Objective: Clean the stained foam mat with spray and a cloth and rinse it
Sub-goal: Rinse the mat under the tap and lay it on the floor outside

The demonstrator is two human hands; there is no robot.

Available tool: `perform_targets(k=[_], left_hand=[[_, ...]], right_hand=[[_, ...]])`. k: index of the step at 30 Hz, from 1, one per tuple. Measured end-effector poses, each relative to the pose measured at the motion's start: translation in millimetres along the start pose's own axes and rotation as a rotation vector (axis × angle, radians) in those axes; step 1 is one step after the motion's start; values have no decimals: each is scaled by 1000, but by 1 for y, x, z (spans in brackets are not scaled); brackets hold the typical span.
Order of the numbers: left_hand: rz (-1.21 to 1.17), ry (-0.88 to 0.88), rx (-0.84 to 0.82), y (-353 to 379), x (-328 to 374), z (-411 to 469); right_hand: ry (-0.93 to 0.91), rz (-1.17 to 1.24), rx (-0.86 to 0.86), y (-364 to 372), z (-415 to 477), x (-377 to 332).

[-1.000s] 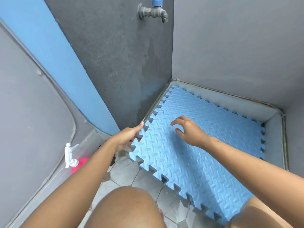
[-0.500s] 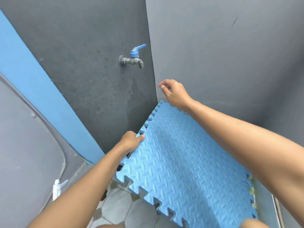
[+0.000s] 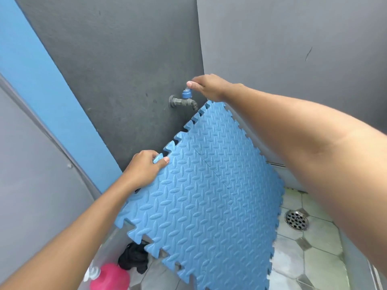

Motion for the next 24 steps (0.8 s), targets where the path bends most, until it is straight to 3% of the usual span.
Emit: perform_targets(k=[4,12,18,21,24], left_hand=[[39,1,40,0,-3,-2],[50,-12,68,1,-4,-2],[-4,5,22,4,-9,5],[-33,11,-20,6,-14,10],[-43,30,-16,6,-6,7]], right_hand=[[-60,-14,62,3,0,-3],[-5,1,234,-1,-5,6],[-9,369,460,32,-36,19],[182,700,541,87,-67,47],[527,793,335,169,-85,81]])
Point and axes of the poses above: each hand's wrist, its own z-axis towards the middle knuckle, its own y-axis out of the palm, x = y × z, the point moved 6 cm from there along z, towards the middle knuckle, and after that the axes turned 12 degrees about y, right-handed, at the moved point
